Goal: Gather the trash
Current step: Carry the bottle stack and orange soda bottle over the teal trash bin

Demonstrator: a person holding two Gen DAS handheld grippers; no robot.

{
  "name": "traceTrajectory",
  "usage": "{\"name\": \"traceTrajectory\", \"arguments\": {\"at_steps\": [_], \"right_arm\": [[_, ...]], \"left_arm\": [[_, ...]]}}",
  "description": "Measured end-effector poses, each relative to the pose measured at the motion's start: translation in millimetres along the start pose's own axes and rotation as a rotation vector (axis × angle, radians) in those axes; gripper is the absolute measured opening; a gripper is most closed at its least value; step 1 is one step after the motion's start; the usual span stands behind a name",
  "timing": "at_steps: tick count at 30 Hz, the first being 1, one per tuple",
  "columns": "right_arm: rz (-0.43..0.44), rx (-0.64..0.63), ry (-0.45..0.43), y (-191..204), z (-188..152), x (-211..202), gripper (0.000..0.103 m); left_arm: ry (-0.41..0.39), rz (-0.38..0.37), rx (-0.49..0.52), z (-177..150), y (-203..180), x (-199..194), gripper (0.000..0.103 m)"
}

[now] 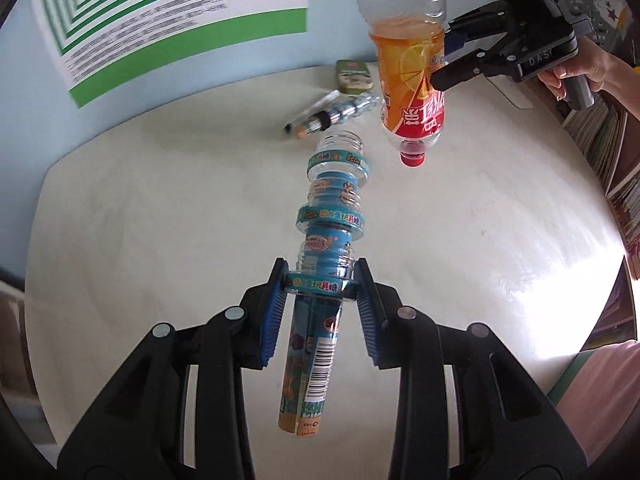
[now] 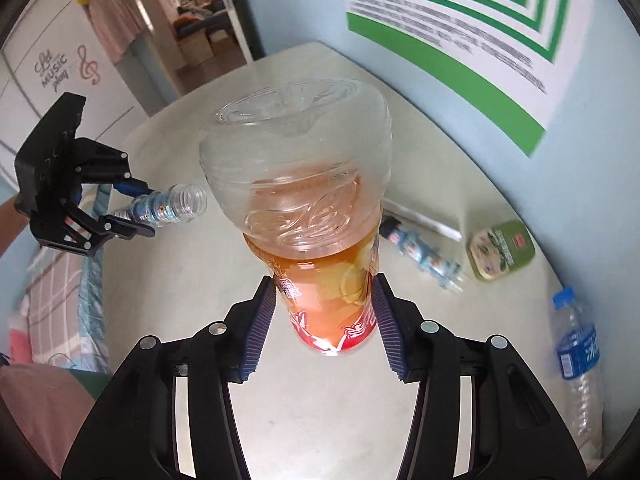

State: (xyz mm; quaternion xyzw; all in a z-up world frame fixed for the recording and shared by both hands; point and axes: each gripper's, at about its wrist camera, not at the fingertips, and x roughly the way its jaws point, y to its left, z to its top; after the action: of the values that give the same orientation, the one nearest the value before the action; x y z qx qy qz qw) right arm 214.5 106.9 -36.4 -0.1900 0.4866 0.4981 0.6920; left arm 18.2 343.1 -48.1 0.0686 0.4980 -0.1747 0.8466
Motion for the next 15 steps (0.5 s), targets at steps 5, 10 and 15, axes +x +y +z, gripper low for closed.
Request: {"name": "traceTrajectory", "arguments": {"at_steps": [5, 10, 15], "right_arm": [[0.107, -0.14, -0.015, 77.6, 48.5, 12.8, 0.05], [0.246, -0.329, -0.02, 182.9, 92.0, 21.5, 0.05], [0.404, -0.527, 0.013, 308.8, 118.2, 39.1, 0.05]], "left_arm": [[-0.032, 0.082, -0.149, -60.9, 35.7, -45.5, 0.032], [-0.053, 0.19, -0.311, -139.6, 57.3, -106.0, 0.032], [-0.042, 0.306, -0.51, -246.1, 64.5, -164.4, 0.032]]}}
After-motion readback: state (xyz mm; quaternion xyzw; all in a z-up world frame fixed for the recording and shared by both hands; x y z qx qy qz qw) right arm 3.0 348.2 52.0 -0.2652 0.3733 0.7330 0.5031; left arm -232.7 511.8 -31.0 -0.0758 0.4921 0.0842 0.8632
